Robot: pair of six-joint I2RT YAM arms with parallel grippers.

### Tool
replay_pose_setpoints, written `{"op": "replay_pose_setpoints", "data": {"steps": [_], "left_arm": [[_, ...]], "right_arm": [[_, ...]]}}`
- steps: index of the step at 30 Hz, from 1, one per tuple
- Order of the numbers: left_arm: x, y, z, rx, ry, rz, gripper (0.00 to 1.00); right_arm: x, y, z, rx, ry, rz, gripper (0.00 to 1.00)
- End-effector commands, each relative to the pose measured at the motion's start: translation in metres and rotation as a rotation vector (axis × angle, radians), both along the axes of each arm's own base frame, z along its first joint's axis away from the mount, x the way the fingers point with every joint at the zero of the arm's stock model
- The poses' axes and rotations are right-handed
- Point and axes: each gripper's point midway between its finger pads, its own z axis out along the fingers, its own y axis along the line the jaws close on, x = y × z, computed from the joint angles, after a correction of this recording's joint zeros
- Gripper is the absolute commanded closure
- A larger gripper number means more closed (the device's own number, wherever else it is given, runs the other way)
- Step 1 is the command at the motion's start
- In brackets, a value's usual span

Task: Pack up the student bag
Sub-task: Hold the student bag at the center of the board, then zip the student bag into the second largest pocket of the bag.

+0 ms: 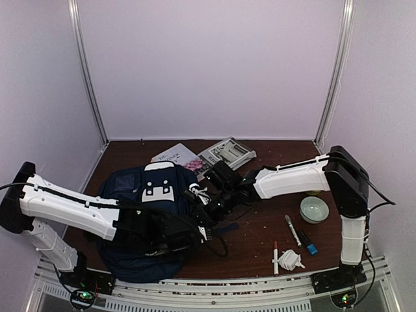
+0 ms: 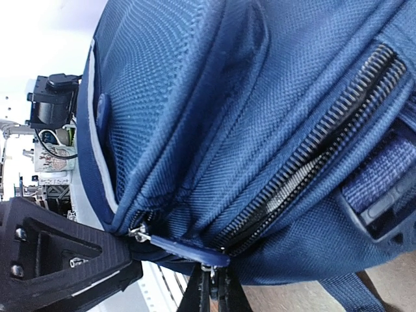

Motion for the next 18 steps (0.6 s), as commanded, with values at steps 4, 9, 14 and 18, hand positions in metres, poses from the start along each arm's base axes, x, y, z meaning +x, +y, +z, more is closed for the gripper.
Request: {"op": "replay_pose_setpoints", "data": {"steps": [4, 9, 14, 18], "left_arm": [[-0.003, 0.055, -0.022, 0.25, 0.054, 0.162, 0.65], [0.0, 0.061, -0.02, 0.248, 0.037, 0.226, 0.66], [-0.011, 0.057, -0.038, 0.272, 0.14, 0.224, 1.0], [-0.02, 0.04, -0.028, 0.11, 0.198, 0.192, 1.0]], "right_arm": [[0.03, -0.027, 0.011, -0.048, -0.056, -0.061, 1.0], [0.028, -0.03, 0.007, -0.068, -0.059, -0.045, 1.0], [0.04, -0.032, 0.017, -0.085, -0.111, -0.058, 1.0], [0.089, -0.055, 0.018, -0.233, -0.229, -0.172, 1.0]]}}
